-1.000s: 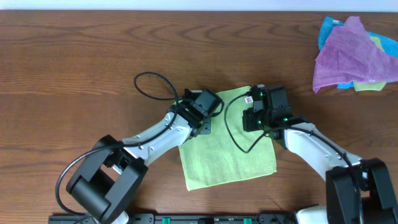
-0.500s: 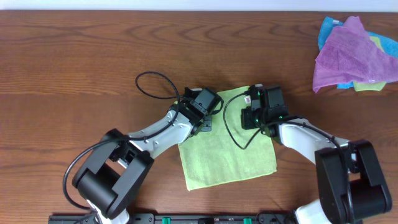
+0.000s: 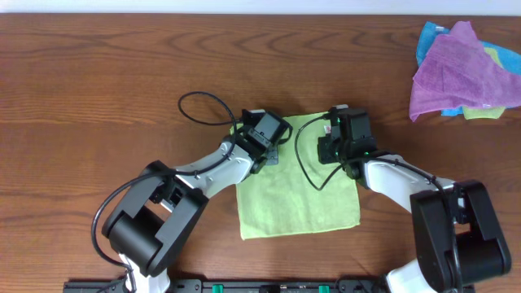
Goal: Fold the cloth
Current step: 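Grasp the cloth's far corners with both grippers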
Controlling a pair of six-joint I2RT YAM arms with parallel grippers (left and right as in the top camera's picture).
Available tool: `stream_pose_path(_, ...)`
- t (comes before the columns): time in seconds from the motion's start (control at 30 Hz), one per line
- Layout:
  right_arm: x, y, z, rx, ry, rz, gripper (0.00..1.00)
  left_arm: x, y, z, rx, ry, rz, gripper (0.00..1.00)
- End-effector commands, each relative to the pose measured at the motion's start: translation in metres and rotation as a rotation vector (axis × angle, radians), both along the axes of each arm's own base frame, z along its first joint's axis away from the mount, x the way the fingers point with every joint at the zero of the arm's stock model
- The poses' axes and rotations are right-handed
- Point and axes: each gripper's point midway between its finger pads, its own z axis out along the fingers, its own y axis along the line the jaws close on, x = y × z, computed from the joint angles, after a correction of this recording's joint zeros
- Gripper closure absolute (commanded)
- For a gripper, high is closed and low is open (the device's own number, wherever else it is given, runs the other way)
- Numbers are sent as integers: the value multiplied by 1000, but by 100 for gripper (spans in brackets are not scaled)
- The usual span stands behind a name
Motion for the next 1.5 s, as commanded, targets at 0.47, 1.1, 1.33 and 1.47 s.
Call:
stream_pose_path(0.47, 8, 11, -5, 103, -2, -99, 99, 48, 37, -13, -87, -48, 132, 87)
stream_pose_path(1.1, 37, 24, -41, -17, 8, -105, 99, 62, 63, -10, 9, -101, 117, 87)
stream_pose_path(1.33, 42, 16, -38, -58, 6, -118, 98, 78, 80, -7, 39, -147, 92, 88)
stream_pose_path(1.47, 44, 11, -37, -67, 1, -132, 98, 80, 68, -17, -25, -134, 64, 87)
